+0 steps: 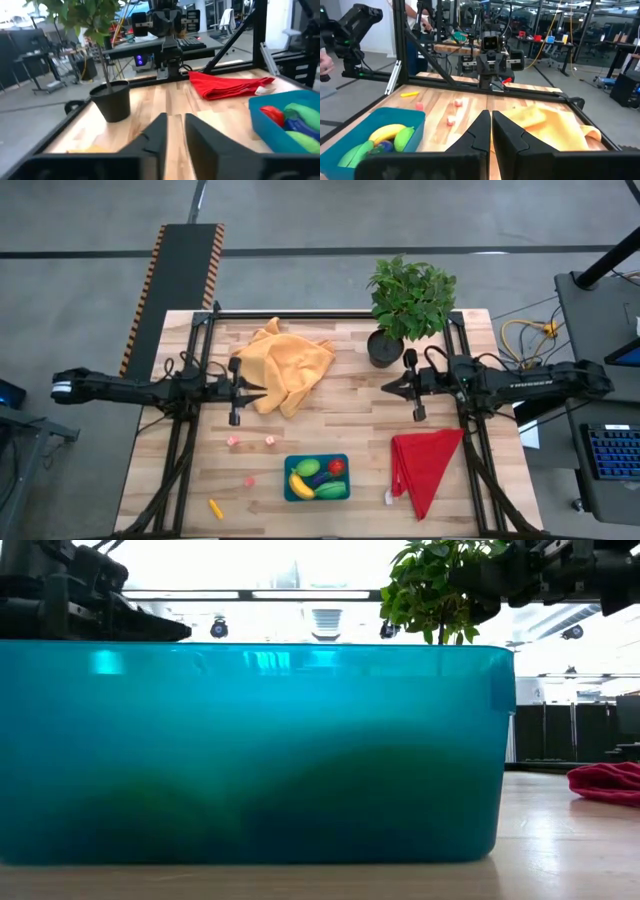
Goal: Pick and placing Produce into tupperware
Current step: Put the top right pink peach into the blue bin
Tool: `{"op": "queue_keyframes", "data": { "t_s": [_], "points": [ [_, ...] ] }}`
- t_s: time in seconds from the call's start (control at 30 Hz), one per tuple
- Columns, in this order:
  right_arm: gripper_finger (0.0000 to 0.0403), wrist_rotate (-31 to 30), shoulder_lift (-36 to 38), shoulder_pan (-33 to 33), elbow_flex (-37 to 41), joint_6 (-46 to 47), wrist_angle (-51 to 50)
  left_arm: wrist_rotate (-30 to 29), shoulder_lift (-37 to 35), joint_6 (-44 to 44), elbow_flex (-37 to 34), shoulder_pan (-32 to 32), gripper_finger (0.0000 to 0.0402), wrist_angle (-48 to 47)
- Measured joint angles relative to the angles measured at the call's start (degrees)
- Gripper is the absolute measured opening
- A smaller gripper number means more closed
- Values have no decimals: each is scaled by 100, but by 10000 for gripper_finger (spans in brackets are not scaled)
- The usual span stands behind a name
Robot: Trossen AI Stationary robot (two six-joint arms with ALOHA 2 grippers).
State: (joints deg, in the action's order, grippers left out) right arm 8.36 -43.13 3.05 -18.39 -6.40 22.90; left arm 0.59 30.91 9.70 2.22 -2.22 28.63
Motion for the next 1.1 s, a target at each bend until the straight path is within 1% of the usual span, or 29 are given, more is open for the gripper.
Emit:
{"op": "queue_keyframes", "data": {
  "t_s": [0.17,0.27,0.37,0.53,0.63,0.73,0.87,0.93,1.0,1.1],
  "points": [
    [9,-156,-120,0,-132,-13,4,104,135,-568,0,2,149,23],
    [9,-258,-188,0,-232,-7,21,106,164,-671,0,2,183,251],
    [9,-245,-283,-2,-282,184,16,229,156,-1102,9,4,195,367],
    [9,-240,-494,-2,-279,577,2,942,255,-1922,9,138,190,264],
    [9,-218,-649,-4,-256,877,1,914,428,-2233,11,470,182,64],
    [9,-169,-819,-15,-235,1237,3,464,672,-2429,11,972,172,-14],
    [9,-43,-1090,-167,-199,1511,-3,-700,1022,-2438,11,1726,160,-18],
    [9,-42,-1231,-284,-197,1583,5,-1144,1182,-2442,11,2027,155,-14],
    [9,-42,-1352,-390,-195,1562,8,-1483,1334,-2532,58,2278,153,-71],
    [9,-42,-1455,-471,-194,1540,73,-1781,1596,-2642,236,2515,152,-225]
  ]
}}
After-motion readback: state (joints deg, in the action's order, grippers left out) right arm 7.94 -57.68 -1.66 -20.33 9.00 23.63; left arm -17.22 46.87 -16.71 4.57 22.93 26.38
